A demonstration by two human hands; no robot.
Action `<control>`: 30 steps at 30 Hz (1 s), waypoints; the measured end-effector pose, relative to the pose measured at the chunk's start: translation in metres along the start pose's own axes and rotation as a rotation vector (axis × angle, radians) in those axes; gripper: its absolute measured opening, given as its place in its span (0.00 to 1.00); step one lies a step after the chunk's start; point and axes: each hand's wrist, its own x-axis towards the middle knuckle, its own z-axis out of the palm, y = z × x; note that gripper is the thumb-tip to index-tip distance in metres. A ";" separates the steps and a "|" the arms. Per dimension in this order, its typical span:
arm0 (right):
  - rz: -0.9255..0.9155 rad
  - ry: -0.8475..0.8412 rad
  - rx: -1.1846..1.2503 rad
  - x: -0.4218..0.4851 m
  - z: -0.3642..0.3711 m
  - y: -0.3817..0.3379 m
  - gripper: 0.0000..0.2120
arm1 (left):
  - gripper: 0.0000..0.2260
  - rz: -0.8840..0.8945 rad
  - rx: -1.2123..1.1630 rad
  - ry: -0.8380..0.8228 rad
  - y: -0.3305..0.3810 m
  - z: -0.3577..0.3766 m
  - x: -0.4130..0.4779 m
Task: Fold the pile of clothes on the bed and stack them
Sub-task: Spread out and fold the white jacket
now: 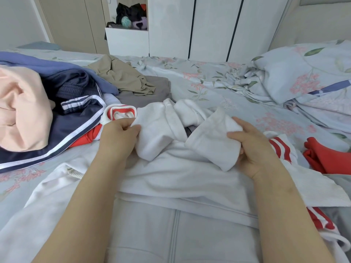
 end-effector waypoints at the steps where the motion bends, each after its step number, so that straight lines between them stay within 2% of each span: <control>1: -0.068 0.031 0.025 -0.003 -0.001 -0.005 0.19 | 0.09 -0.024 -0.073 -0.003 0.004 -0.004 0.000; 4: -0.165 0.058 0.242 -0.008 -0.007 -0.019 0.15 | 0.08 -0.102 -0.434 -0.060 0.017 -0.015 0.003; 6: -0.103 0.048 0.345 -0.010 -0.009 -0.018 0.10 | 0.05 -0.213 -0.721 -0.124 0.022 -0.017 0.002; 8: 0.049 0.054 0.341 -0.005 -0.009 -0.011 0.08 | 0.12 -0.361 -0.894 -0.172 0.024 -0.016 -0.001; 10: 0.190 -0.016 0.221 -0.002 -0.005 -0.004 0.13 | 0.21 -0.466 -0.837 -0.241 0.024 -0.013 -0.005; 13: 0.294 -0.143 0.156 -0.003 -0.001 -0.001 0.08 | 0.14 -0.562 -0.788 -0.337 0.025 -0.010 -0.010; 15: 0.232 -0.097 0.046 0.003 -0.005 0.001 0.08 | 0.08 -0.589 -0.720 -0.353 0.023 -0.010 -0.012; 18: -0.003 0.087 -0.168 0.006 -0.007 0.002 0.12 | 0.06 -0.569 -0.671 -0.315 0.021 -0.009 -0.014; 21: -0.129 0.135 -0.248 -0.007 -0.004 0.002 0.13 | 0.09 -0.486 -0.596 -0.204 0.021 -0.009 -0.018; 23: -0.180 0.120 -0.196 -0.018 0.001 -0.003 0.15 | 0.10 -0.420 -0.554 -0.175 0.026 -0.013 -0.020; 25: -0.198 0.116 -0.056 -0.029 0.004 -0.014 0.16 | 0.10 -0.346 -0.628 -0.194 0.037 -0.025 -0.026; 26: -0.205 0.086 0.057 -0.037 0.003 -0.021 0.17 | 0.12 -0.300 -0.701 -0.226 0.042 -0.033 -0.032; 28: -0.236 -0.086 0.341 -0.061 -0.006 -0.032 0.21 | 0.19 -0.222 -0.874 -0.339 0.043 -0.056 -0.044; 30: -0.200 -0.286 0.461 -0.092 -0.016 -0.036 0.22 | 0.23 -0.201 -1.089 -0.599 0.039 -0.079 -0.062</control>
